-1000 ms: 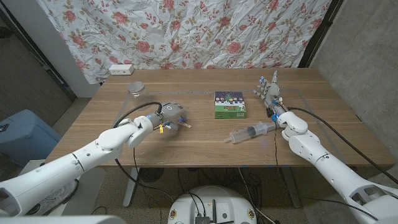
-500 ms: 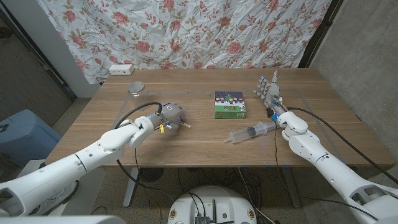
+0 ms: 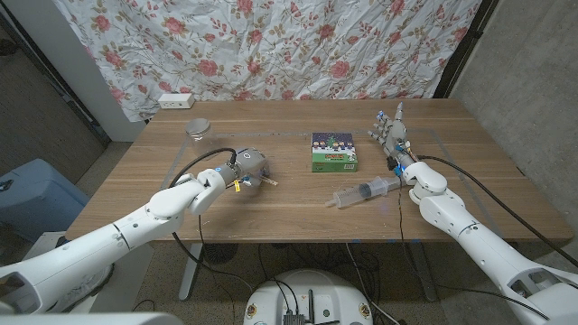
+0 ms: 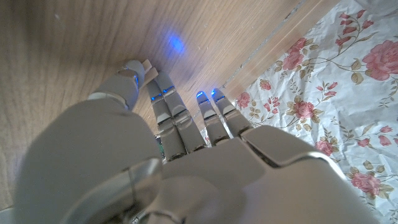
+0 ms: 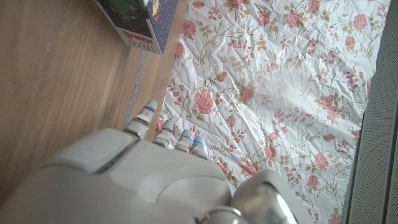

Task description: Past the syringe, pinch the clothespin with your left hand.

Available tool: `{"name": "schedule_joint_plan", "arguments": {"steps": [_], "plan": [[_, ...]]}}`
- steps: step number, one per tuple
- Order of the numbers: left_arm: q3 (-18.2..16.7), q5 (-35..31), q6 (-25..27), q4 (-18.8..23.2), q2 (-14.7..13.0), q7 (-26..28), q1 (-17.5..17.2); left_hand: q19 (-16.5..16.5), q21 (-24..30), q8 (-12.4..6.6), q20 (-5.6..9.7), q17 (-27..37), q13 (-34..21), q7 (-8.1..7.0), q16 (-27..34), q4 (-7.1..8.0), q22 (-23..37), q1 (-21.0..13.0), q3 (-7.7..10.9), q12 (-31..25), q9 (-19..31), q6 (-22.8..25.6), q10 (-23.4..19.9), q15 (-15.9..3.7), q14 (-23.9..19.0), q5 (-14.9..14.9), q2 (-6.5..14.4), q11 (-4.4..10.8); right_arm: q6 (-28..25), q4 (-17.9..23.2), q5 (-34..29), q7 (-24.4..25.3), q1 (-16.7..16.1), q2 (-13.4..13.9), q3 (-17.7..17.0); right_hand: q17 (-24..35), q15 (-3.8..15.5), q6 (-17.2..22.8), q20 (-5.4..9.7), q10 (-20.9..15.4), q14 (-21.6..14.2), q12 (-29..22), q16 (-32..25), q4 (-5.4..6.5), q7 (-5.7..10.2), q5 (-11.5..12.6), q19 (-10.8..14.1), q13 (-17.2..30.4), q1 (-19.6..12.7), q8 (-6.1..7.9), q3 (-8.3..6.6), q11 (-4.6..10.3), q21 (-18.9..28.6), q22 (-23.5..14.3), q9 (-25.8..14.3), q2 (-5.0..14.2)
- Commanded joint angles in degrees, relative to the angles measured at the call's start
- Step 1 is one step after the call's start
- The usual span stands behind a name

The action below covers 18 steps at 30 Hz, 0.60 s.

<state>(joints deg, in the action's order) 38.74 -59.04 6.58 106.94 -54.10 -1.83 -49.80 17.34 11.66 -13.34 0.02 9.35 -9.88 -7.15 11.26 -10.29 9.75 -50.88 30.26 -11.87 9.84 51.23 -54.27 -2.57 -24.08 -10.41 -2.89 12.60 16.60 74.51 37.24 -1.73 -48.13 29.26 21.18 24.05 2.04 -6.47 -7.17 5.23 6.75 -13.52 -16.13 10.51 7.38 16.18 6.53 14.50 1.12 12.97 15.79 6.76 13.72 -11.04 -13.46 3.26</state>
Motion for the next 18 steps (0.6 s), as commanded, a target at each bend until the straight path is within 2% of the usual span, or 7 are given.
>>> {"name": "schedule_joint_plan", "arguments": {"steps": [1, 8, 18], "plan": [[-0.11, -0.44, 1.77, 0.69, -0.41, 1.56, -1.37, 0.88, 0.21, -0.08, 0.19, 0.15, -0.18, 1.57, -0.24, 0.05, 0.16, -0.79, -0.54, 0.31, 0.36, 0.87, -1.07, -7.93, -0.79, -0.10, -0.14, 0.03, 0.01, 0.01, 0.00, 0.02, -0.01, 0.00, 0.01, 0.19, 2.29, 0.12, -0.16, 0.03, 0.03, 0.39, 0.03, 0.03, 0.11, 0.53, 0.39, 0.31, -0.05, -0.18, 0.41, 0.25, -0.01, -0.22, -0.05, 4.47], [-0.15, -0.34, 2.22, 0.80, -0.45, 2.57, -1.94, 1.20, 0.22, 0.06, 0.20, 0.14, -0.20, 1.78, -0.28, -0.06, 0.16, -1.13, -0.71, 0.35, 0.39, 1.25, -1.46, -7.96, -1.05, -0.12, -0.32, 0.04, 0.02, -0.01, -0.01, 0.01, 0.00, -0.01, 0.01, 0.21, 2.29, 0.00, -0.14, 0.04, -0.03, 0.40, 0.04, 0.03, 0.04, 0.54, 0.40, 0.32, -0.05, -0.24, 0.43, 0.31, -0.03, -0.23, -0.06, 4.49], [-0.54, -0.40, 4.00, 0.42, 0.11, 6.78, -3.51, 2.35, 0.39, 0.18, 0.20, 0.21, -0.27, 1.30, -0.26, -0.27, 0.16, -2.33, -1.06, 0.36, 0.47, 2.70, -2.55, -8.28, -1.97, -0.20, -0.70, 0.13, 0.04, -0.04, -0.01, 0.00, 0.01, -0.02, 0.01, 0.23, 2.26, 0.01, -0.20, 0.08, -0.07, 0.44, 0.06, 0.03, 0.10, 0.56, 0.36, 0.32, -0.05, -0.24, 0.46, 0.30, -0.08, -0.23, -0.06, 4.48]]}}
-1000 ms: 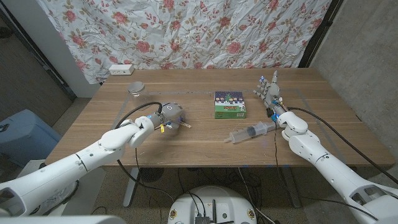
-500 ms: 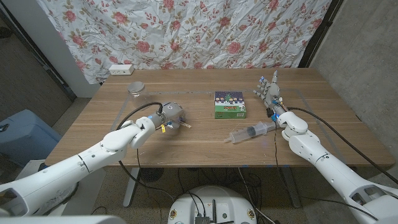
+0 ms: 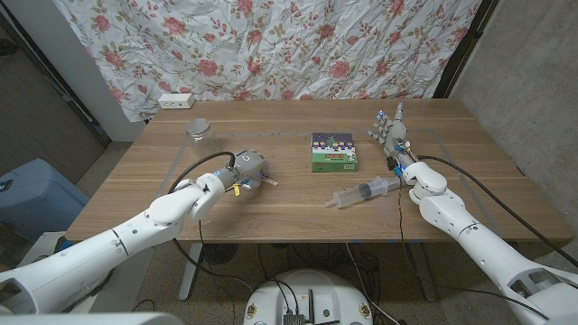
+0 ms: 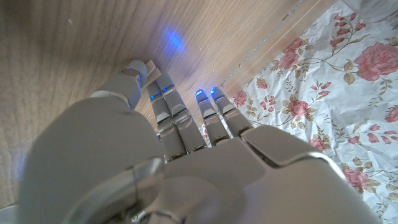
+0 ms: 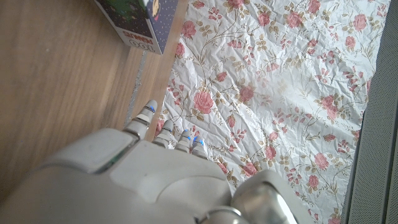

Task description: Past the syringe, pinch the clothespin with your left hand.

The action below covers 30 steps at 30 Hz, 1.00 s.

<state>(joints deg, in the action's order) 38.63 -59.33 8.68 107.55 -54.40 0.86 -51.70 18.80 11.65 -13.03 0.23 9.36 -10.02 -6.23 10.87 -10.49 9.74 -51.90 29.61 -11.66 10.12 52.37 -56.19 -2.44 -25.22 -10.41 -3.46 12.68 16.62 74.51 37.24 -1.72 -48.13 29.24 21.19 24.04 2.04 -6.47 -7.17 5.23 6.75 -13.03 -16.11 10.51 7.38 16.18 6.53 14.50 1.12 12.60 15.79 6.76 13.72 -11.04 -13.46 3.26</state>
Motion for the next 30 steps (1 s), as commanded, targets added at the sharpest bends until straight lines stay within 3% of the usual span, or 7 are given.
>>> {"name": "schedule_joint_plan", "arguments": {"steps": [1, 30], "plan": [[-0.47, -0.10, 2.12, -0.37, 0.58, 4.82, -1.77, 1.00, 0.41, -0.14, 0.05, 0.21, -0.15, 0.34, 0.15, -0.07, 0.16, -1.44, -0.42, 0.13, 0.19, 1.74, -0.78, -8.45, -0.93, -0.21, -0.12, 0.05, 0.02, -0.04, -0.01, -0.01, 0.01, 0.00, 0.00, 0.23, 2.26, 0.03, -0.17, 0.02, -0.07, -0.08, 0.05, 0.03, 0.08, 0.56, 0.38, 0.32, -0.05, 0.13, 0.46, 0.27, -0.08, -0.23, -0.07, 4.48], [1.06, 0.16, 3.30, -2.38, 1.69, 8.09, -0.97, 3.30, 0.49, -0.39, 0.58, 0.36, -0.50, -0.74, 0.34, 0.25, 0.23, -5.26, -1.16, -0.61, 0.46, 6.76, -6.00, -9.04, -4.09, -0.34, 0.98, 0.15, 0.00, 0.03, -0.02, 0.03, -0.03, 0.01, 0.00, 0.29, 2.31, -0.02, -0.21, 0.07, -0.05, -0.02, 0.17, 0.03, 0.06, 0.59, 0.42, 0.35, -0.05, 0.09, 0.51, 0.30, -0.15, -0.23, -0.08, 4.51]]}}
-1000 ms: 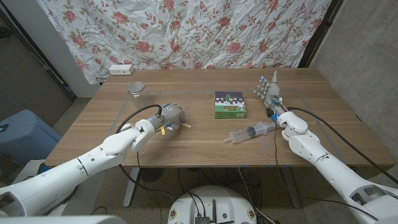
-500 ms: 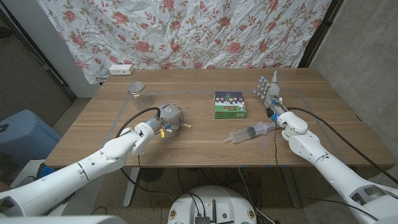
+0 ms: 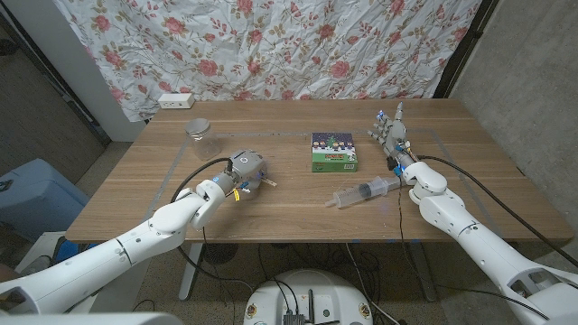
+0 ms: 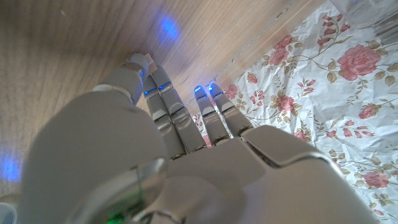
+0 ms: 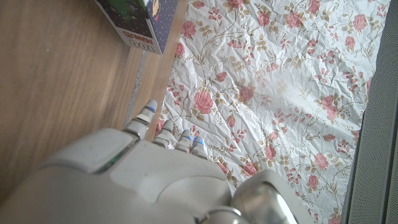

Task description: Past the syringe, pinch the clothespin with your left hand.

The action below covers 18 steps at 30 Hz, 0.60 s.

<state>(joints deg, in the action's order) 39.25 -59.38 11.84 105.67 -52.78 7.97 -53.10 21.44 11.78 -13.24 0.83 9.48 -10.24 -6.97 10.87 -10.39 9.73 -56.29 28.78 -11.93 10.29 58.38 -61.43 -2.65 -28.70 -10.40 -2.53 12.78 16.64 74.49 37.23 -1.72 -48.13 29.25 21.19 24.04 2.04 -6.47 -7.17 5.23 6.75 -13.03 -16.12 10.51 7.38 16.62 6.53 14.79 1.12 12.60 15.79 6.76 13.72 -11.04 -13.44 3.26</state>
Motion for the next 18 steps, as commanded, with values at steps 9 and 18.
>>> {"name": "schedule_joint_plan", "arguments": {"steps": [9, 18], "plan": [[-0.07, 0.44, -0.05, 0.46, -0.77, 1.14, 0.49, 0.85, 0.33, -0.18, 0.06, 0.26, -0.32, 0.02, 0.33, 0.25, 0.25, -1.18, -0.55, -0.37, 0.34, 1.42, -1.42, -8.92, -1.00, -0.31, 0.43, 0.09, -0.02, 0.02, -0.01, 0.02, -0.02, -0.01, 0.01, 0.31, 2.30, 0.09, -0.19, -0.01, -0.11, -0.03, 0.18, 0.03, 0.11, 0.16, 0.43, 0.06, -0.05, 0.12, 0.53, 0.35, -0.17, -0.24, -0.09, 4.51], [-1.35, 1.20, -0.42, 2.18, -1.70, 2.14, -0.14, 1.13, 0.35, -0.15, 0.09, 0.26, -0.36, -0.15, 0.31, 0.33, 0.26, -1.40, -0.74, -0.42, 0.36, 1.90, -2.01, -9.00, -1.31, -0.28, 0.76, 0.08, -0.01, 0.01, -0.01, 0.01, -0.02, -0.01, 0.00, 0.32, 2.29, -0.06, -0.20, 0.19, -0.06, 0.06, 0.23, 0.03, 0.02, 0.17, 0.44, 0.07, -0.05, 0.05, 0.54, 0.22, -0.19, -0.24, -0.09, 4.52]]}}
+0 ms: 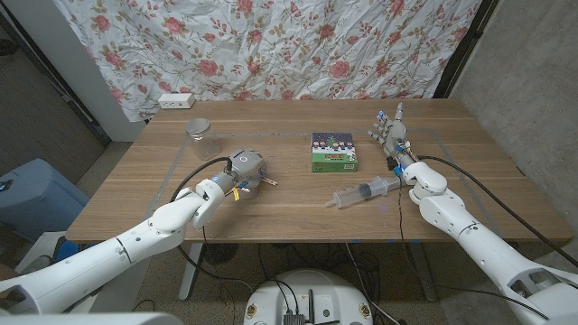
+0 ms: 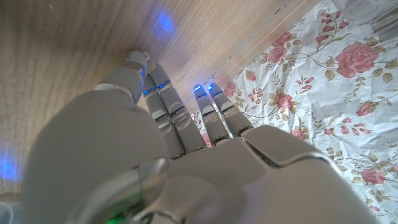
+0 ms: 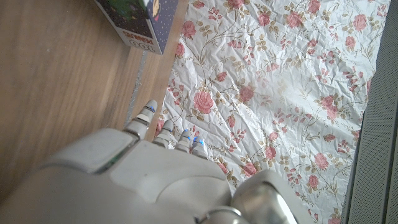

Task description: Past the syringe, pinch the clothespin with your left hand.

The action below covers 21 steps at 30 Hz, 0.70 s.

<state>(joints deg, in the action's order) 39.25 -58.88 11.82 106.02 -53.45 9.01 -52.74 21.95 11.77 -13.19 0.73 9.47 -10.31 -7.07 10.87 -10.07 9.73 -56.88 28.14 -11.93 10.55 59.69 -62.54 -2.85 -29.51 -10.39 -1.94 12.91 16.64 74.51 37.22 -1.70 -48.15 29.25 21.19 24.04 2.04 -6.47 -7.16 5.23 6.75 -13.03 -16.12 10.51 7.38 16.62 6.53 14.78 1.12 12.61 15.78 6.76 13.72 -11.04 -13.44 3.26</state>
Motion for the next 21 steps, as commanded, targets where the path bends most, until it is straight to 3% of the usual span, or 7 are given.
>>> {"name": "schedule_joint_plan", "arguments": {"steps": [1, 21], "plan": [[-1.50, 0.70, -0.44, 2.09, -1.18, 1.12, -0.57, 0.67, 0.35, -0.16, 0.15, 0.26, -0.29, 0.02, 0.30, 0.02, 0.27, -0.86, -0.15, -0.43, 0.11, 0.62, -0.99, -8.82, -0.56, -0.29, 0.24, -0.03, -0.01, -0.01, 0.01, -0.02, 0.00, -0.01, 0.00, 0.33, 2.33, 0.24, -0.20, -0.02, -0.05, -0.03, 0.25, 0.03, 0.06, 0.17, 0.45, 0.08, -0.05, 0.17, 0.55, 0.23, -0.19, -0.24, -0.10, 4.52], [-6.06, 4.21, -0.98, 6.18, -3.70, 2.43, -3.69, 0.74, 0.24, 0.10, 0.13, 0.20, -0.32, -0.05, 0.15, 0.12, 0.29, -1.02, -0.62, -0.27, 0.15, 0.87, -1.38, -8.78, -0.89, -0.23, 0.56, 0.00, -0.03, 0.01, 0.01, -0.01, 0.00, 0.01, -0.01, 0.37, 2.28, 0.12, -0.17, -0.05, -0.15, -0.01, 0.28, 0.03, 0.07, 0.19, 0.51, 0.09, -0.05, 0.11, 0.58, 0.16, -0.22, -0.24, -0.11, 4.52]]}}
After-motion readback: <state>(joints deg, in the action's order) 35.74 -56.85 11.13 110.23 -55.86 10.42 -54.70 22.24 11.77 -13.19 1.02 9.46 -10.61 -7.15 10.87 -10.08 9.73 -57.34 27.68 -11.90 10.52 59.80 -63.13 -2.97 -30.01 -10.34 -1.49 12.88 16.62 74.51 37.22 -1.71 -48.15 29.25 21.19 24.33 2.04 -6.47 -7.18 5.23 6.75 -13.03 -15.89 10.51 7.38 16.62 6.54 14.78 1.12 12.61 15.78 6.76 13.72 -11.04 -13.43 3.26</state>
